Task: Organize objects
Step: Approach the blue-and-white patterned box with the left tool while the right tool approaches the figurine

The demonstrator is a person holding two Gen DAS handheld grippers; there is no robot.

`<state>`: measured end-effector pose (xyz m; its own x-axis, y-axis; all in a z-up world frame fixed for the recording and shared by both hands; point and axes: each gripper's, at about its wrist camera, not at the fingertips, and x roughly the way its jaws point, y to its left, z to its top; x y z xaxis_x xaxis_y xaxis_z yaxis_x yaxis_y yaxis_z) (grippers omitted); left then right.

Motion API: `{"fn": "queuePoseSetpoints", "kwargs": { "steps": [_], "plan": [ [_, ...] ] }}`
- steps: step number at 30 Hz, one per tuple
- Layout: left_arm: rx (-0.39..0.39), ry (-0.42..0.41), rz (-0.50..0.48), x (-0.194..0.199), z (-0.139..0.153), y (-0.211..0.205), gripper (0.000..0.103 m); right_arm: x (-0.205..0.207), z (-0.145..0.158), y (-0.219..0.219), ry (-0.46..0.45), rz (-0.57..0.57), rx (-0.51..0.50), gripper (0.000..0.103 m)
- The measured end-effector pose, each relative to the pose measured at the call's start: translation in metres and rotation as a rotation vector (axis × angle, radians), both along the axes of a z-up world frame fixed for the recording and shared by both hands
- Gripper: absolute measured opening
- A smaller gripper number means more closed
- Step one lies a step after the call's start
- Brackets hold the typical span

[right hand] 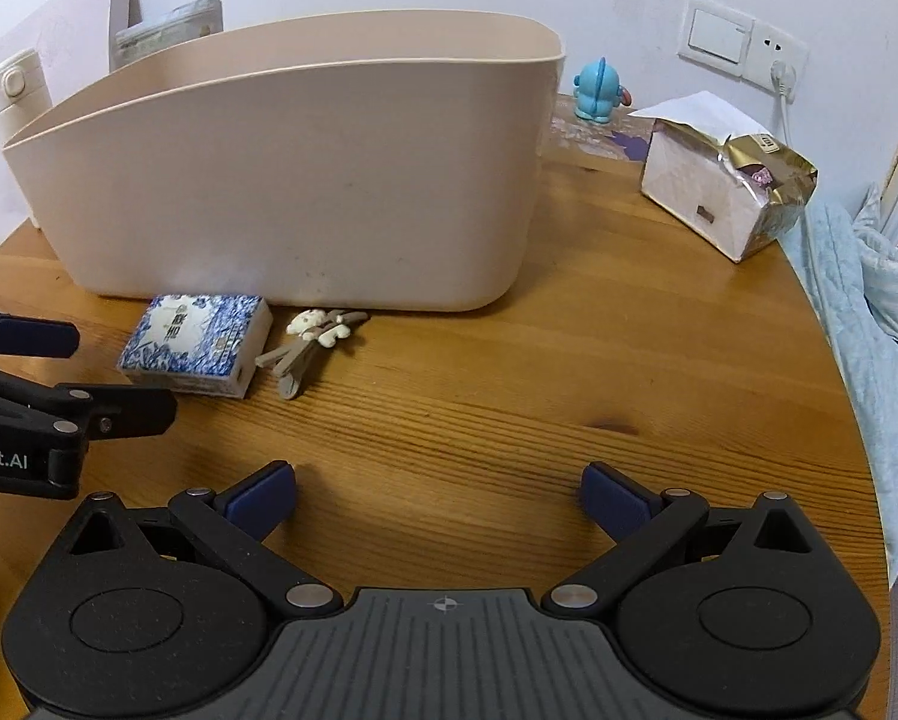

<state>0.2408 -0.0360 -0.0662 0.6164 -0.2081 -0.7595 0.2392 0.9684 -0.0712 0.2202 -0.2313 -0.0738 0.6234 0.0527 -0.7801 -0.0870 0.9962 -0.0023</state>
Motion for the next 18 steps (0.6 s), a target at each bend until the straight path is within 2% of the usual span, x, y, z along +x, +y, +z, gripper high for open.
{"fn": "queuePoseSetpoints", "kwargs": {
  "steps": [8, 14, 18],
  "plan": [
    [-0.013, 0.001, 0.026, 0.015, -0.01, -0.014, 0.093, 0.001, -0.001, -0.002, -0.011, -0.001, 0.001, 0.103],
    [0.07, -0.025, 0.104, 0.018, -0.014, -0.017, 0.094, -0.002, 0.0, 0.0, -0.017, -0.003, 0.0, 0.103],
    [0.072, -0.031, 0.133, 0.019, -0.015, -0.005, 0.094, -0.002, -0.001, 0.001, -0.023, -0.006, 0.0, 0.103]
  ]
}}
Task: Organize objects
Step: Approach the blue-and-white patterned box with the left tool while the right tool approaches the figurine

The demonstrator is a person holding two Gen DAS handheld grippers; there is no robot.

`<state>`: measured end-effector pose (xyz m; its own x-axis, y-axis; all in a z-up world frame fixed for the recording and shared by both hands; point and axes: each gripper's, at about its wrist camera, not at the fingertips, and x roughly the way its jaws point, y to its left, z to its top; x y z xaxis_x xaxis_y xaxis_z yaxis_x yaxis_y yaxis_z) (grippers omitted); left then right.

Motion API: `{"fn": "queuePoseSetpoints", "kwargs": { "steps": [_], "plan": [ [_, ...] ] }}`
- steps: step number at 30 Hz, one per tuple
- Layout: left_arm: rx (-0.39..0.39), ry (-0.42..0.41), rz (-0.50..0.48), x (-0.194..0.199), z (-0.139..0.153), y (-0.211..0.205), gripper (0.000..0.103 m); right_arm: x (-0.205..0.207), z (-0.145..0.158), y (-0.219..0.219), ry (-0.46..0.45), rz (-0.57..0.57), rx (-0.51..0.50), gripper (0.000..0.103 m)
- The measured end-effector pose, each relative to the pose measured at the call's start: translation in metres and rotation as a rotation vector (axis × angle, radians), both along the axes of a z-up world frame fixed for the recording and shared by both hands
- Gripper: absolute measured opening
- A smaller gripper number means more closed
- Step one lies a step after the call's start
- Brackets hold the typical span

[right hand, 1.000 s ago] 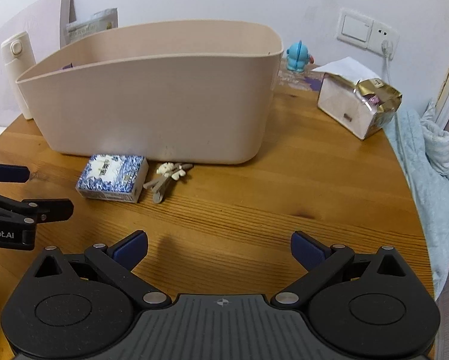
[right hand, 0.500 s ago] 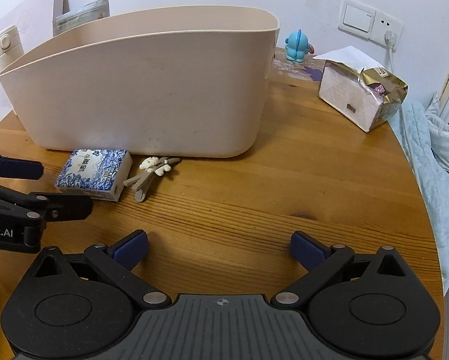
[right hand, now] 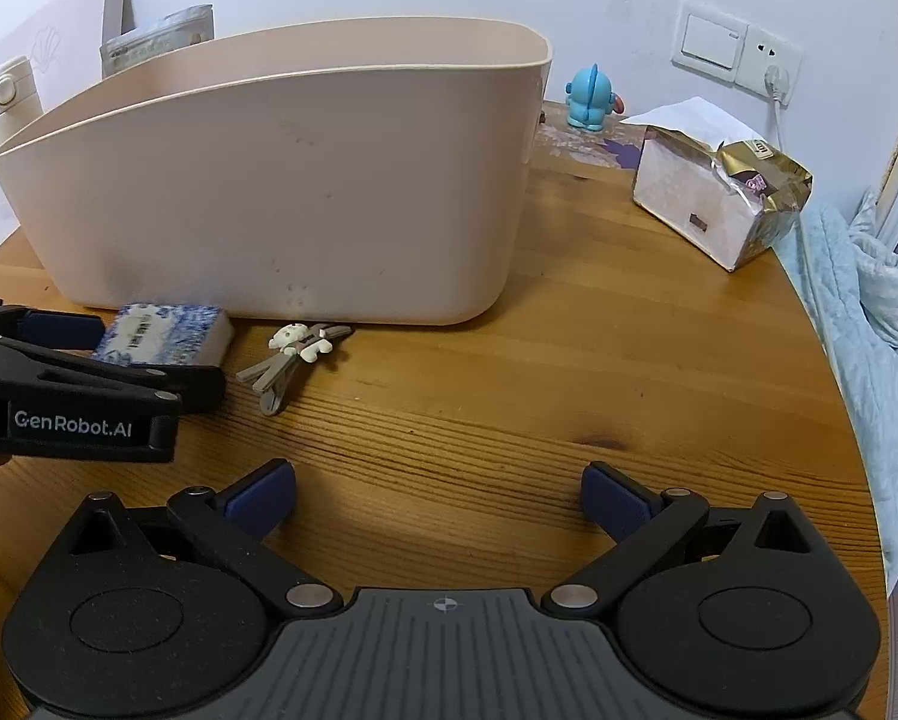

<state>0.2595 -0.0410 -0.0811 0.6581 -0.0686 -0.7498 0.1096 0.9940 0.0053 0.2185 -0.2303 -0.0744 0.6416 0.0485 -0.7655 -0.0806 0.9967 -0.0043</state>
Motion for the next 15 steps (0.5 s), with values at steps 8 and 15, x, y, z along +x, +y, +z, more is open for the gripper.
{"fn": "queuePoseSetpoints", "kwargs": {
  "steps": [8, 15],
  "plan": [
    [0.003, 0.003, 0.025, 0.002, 0.001, 0.028, 0.094, 0.005, 0.0, 0.014, -0.004, 0.029, 0.002, 0.103],
    [0.004, -0.002, -0.013, 0.005, 0.002, 0.043, 0.094, 0.012, 0.0, 0.034, -0.007, 0.071, 0.003, 0.103]
  ]
}}
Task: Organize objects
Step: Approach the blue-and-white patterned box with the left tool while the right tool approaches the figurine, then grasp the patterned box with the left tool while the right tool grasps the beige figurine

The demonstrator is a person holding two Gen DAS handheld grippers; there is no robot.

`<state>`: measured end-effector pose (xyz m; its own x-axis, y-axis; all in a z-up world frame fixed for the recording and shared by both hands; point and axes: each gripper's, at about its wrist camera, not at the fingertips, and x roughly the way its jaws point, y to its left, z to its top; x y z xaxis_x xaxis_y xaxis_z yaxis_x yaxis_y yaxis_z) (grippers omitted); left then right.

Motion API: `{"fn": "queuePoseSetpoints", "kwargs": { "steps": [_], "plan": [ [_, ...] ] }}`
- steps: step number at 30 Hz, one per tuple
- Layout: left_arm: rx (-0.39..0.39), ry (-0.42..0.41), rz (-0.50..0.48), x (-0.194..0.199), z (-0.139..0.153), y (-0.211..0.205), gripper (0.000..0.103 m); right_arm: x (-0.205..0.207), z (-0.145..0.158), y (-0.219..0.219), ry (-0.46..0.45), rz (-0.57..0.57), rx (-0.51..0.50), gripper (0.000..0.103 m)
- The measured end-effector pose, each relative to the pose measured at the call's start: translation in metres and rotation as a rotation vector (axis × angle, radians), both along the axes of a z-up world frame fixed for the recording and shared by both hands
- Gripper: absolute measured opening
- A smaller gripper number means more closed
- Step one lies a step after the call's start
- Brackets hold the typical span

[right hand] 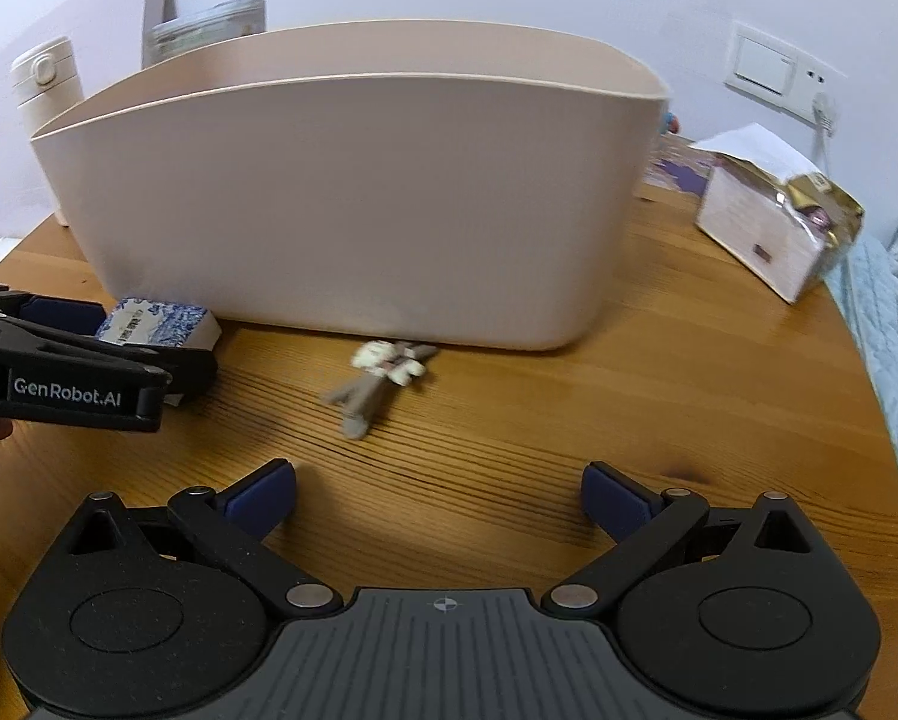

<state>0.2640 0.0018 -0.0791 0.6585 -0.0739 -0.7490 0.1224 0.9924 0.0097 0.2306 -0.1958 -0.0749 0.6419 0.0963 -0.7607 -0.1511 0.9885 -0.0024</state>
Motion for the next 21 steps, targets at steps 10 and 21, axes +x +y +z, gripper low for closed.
{"fn": "queuePoseSetpoints", "kwargs": {
  "steps": [10, 21],
  "plan": [
    [-0.003, -0.016, -0.004, 0.001, 0.0, 0.013, 0.094, 0.019, -0.002, 0.017, -0.024, -0.015, 0.004, 0.103],
    [-0.004, -0.017, -0.005, 0.007, 0.003, 0.022, 0.076, 0.026, -0.001, 0.021, -0.057, -0.026, 0.006, 0.09]
  ]
}}
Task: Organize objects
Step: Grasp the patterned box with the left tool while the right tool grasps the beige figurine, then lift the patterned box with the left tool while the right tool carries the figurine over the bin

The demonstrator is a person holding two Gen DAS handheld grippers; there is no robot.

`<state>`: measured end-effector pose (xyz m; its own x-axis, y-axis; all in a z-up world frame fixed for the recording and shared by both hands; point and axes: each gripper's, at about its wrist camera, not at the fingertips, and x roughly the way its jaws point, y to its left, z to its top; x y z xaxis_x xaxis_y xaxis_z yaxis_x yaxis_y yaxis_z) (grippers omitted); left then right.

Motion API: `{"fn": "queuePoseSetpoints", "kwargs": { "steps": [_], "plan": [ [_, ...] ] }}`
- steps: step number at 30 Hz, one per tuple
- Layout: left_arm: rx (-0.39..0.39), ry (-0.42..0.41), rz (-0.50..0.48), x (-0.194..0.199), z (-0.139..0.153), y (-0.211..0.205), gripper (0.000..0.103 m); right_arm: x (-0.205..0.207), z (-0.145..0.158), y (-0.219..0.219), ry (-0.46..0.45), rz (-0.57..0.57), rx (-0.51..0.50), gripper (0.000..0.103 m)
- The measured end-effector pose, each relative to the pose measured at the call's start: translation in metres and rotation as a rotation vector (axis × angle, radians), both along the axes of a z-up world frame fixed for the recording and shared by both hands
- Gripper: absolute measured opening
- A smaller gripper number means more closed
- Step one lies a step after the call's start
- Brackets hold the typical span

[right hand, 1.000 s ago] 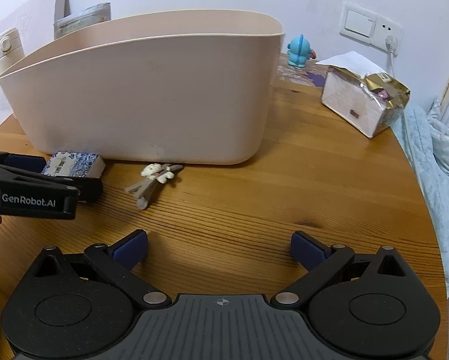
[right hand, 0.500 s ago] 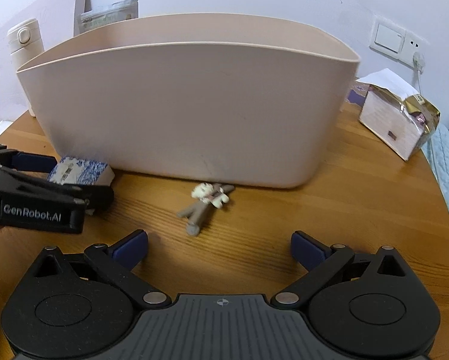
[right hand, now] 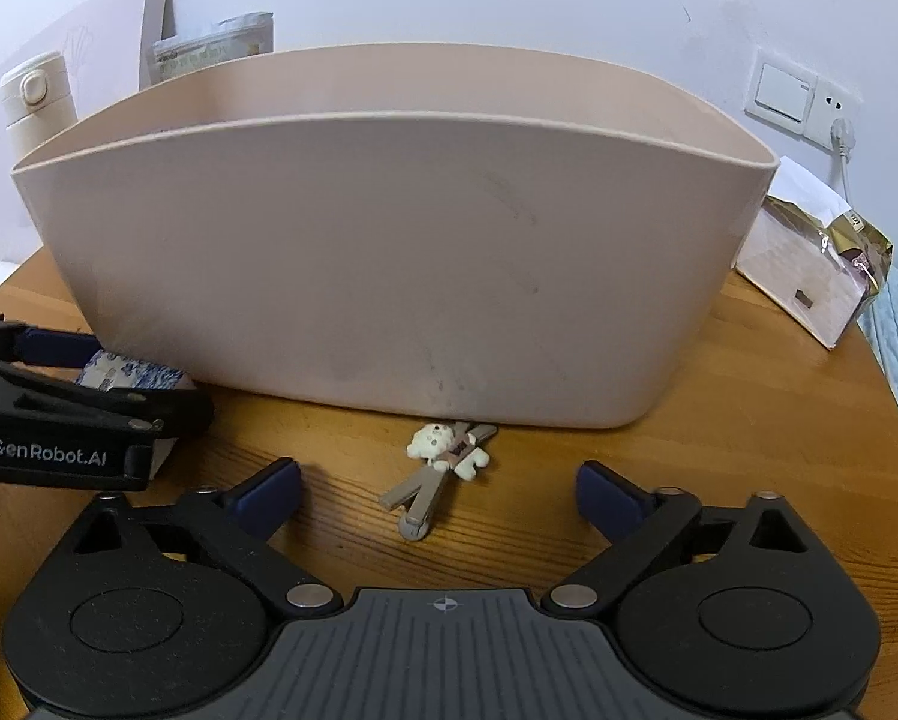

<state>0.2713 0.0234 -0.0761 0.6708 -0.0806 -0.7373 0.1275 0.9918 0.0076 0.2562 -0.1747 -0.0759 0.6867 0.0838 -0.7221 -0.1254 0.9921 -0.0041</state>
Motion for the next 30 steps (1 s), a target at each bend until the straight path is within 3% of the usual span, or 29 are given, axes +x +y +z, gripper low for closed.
{"fn": "queuePoseSetpoints", "kwargs": {
  "steps": [2, 4, 8, 10, 19, 30],
  "plan": [
    [0.005, 0.0, 0.008, -0.001, 0.002, 0.001, 0.071, 0.0, 0.002, -0.001, 0.003, -0.002, 0.0, 0.084],
    [0.004, 0.002, 0.015, 0.001, 0.003, -0.001, 0.067, -0.002, 0.004, -0.002, 0.0, -0.004, 0.007, 0.067],
    [0.001, 0.004, 0.014, -0.002, 0.004, -0.002, 0.067, -0.004, 0.007, -0.002, -0.005, -0.011, 0.011, 0.045],
    [0.001, 0.006, 0.009, -0.005, 0.004, -0.002, 0.066, -0.006, 0.009, -0.002, -0.002, -0.012, 0.012, 0.025],
    [-0.01, 0.022, -0.011, -0.022, 0.004, -0.005, 0.066, -0.019, 0.011, -0.006, 0.014, 0.003, 0.036, 0.022],
    [-0.007, -0.016, -0.039, -0.046, 0.02, -0.008, 0.066, -0.053, 0.026, -0.011, -0.004, 0.032, 0.06, 0.022]
  ]
}}
